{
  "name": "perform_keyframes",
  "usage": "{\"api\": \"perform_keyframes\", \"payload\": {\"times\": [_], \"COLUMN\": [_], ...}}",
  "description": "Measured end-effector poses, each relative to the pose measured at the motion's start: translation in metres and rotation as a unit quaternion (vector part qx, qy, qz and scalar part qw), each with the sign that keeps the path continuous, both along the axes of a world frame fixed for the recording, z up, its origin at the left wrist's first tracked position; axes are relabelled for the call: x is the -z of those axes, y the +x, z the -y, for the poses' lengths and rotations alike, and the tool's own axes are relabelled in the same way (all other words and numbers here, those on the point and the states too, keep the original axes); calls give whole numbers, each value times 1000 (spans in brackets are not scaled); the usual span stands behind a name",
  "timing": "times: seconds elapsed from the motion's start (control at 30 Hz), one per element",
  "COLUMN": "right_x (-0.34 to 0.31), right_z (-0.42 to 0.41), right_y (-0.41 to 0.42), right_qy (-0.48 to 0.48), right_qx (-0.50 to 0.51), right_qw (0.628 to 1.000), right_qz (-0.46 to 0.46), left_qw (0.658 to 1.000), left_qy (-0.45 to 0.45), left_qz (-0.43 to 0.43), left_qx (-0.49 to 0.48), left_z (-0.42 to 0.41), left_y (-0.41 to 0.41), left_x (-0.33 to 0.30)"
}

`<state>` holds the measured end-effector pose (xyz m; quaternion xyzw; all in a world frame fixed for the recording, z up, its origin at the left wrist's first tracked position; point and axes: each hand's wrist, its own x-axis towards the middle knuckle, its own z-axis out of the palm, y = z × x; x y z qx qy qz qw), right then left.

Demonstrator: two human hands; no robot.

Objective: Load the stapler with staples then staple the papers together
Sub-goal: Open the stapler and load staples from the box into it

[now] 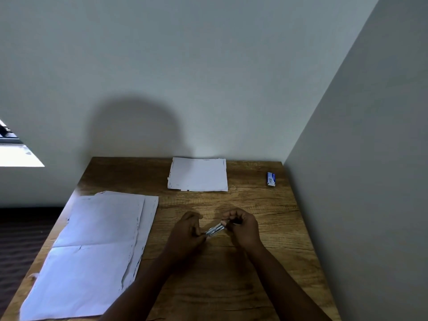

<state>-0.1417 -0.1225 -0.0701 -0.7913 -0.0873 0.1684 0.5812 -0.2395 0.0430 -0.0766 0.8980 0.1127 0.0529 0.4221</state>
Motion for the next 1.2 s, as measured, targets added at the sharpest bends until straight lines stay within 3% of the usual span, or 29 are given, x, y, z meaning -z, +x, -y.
{"api": "perform_keyframes", "payload": {"times": [0.2,0.57,0.73,0.9,1.2], "right_x": [12,13,-2,-6,-7], "right_z": [9,15,14,2,-2], "right_y": [0,-5,-3,-12,-14], "right_qy": [-62,-50,-14,-7,63], "right_qx": [38,22,-44,-129,-113], "right_qw": [997,998,997,989,990], "right_qz": [33,27,55,71,60], "left_qw": [995,997,998,999,996], "left_qy": [-86,-3,39,11,-68], "left_qz": [-40,-70,-35,7,64], "left_qx": [25,22,24,30,-2], "left_z": [-8,9,5,4,4], "left_y": [-6,-10,-12,-13,-16], "left_x": [8,17,12,0,-17]}}
